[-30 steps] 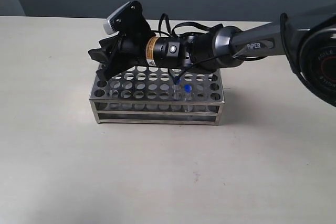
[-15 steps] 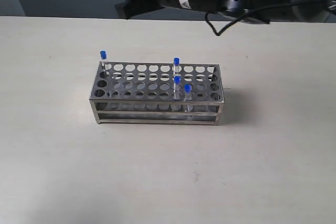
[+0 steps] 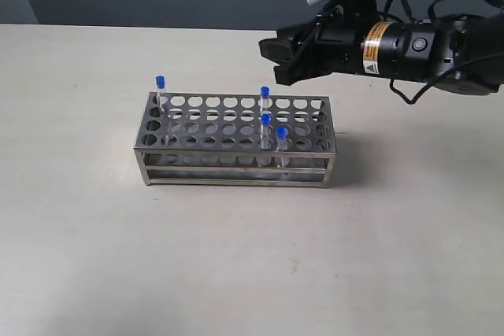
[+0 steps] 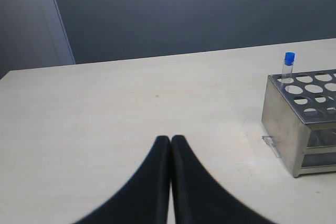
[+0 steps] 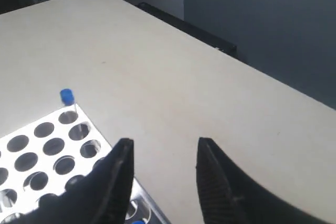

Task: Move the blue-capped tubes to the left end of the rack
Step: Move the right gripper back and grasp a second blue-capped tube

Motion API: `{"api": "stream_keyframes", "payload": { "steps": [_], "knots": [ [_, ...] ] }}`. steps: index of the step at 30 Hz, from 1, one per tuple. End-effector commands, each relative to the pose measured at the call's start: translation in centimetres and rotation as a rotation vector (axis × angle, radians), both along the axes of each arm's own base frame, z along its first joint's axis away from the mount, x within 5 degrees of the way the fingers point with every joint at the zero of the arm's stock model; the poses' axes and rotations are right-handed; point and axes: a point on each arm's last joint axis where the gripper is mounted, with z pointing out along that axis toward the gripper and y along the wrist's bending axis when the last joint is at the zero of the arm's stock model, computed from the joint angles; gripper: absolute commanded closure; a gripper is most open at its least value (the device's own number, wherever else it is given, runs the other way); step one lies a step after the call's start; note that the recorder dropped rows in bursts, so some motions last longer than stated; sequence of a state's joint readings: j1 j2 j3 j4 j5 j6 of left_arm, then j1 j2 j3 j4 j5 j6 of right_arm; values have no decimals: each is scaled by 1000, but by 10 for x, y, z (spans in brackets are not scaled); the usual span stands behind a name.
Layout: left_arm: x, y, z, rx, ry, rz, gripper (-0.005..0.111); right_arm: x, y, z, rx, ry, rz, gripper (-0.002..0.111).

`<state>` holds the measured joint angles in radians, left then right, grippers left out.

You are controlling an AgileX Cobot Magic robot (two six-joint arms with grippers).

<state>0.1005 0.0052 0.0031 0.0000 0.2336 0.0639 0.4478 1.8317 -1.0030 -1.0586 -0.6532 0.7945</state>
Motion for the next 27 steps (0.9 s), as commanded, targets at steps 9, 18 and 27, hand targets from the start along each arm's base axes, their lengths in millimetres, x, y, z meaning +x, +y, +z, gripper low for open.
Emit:
{"api": "stream_keyframes", "payload": {
  "steps": [9, 18, 27],
  "knots": [
    [0, 0, 2, 1, -11, -4, 106, -1, 5, -41, -19, 122, 84, 69],
    [0, 0, 2, 1, -11, -4, 106, -1, 7, -59, -25, 168, 97, 69],
    [0, 0, 2, 1, -11, -4, 106, 1, 6, -65, -48, 180, 78, 70]
  ]
}}
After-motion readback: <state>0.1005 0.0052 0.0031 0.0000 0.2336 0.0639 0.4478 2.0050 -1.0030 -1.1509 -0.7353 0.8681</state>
